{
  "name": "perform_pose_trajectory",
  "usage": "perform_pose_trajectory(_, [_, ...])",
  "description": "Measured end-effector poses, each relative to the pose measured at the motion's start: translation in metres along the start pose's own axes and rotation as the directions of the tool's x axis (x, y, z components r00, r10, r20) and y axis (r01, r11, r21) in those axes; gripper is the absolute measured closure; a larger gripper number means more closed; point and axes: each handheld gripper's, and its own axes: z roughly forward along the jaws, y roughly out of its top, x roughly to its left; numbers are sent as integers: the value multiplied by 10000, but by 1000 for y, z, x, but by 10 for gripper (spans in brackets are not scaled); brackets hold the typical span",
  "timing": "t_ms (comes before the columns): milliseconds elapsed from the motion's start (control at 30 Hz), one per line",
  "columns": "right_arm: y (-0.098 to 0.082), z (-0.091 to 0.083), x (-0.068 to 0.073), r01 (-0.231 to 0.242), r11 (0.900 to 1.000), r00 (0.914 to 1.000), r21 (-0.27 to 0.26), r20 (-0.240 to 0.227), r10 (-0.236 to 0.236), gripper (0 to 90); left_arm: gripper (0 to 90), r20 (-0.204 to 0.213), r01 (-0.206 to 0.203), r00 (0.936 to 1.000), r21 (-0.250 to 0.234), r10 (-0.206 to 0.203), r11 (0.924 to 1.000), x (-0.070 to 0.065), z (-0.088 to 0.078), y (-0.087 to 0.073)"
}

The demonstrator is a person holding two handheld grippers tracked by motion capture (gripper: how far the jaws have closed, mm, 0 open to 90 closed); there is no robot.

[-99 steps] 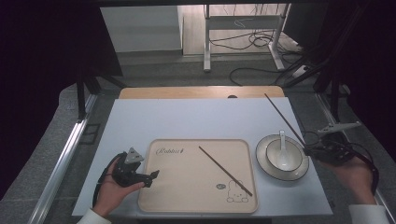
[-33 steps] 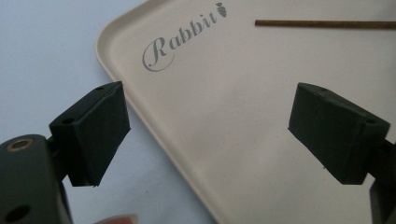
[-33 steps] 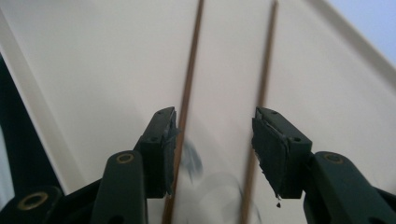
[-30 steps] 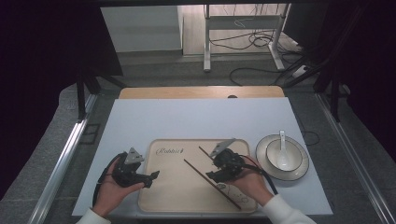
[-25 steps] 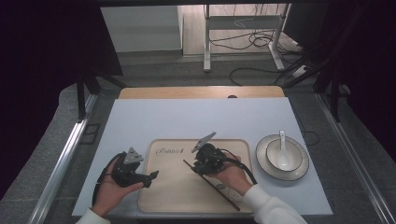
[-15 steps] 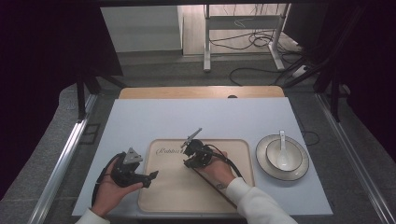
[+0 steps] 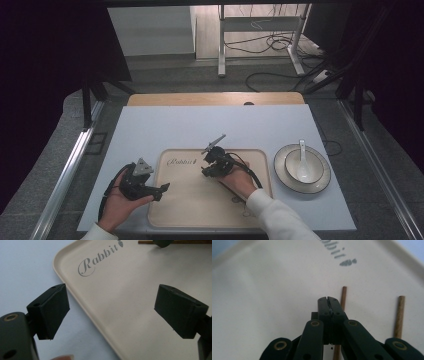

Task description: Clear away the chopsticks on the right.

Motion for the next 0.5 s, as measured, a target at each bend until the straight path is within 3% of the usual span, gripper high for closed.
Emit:
perform_pose_trajectory(133, [-2,2,-8,-390,9992,9986,1,371,390,893,129,6,10,10000,-20,-10,10000,0,-1,0])
perform_pose_trajectory(267, [-4,-5,-25,-782,9967,9888,-197,1260,800,893,129,6,6,10000,-14,-6,10000,1,-1,0])
perform_pose_trajectory(333, [-5,-6,-28,-873,9960,9864,-213,1377,894,893,129,13,4,10000,-15,-4,10000,1,-1,0])
perform_pose_trajectory(500, [-14,-16,-44,-1318,9906,9705,-356,1990,1362,893,129,10,2,10000,-11,-2,10000,1,-1,0])
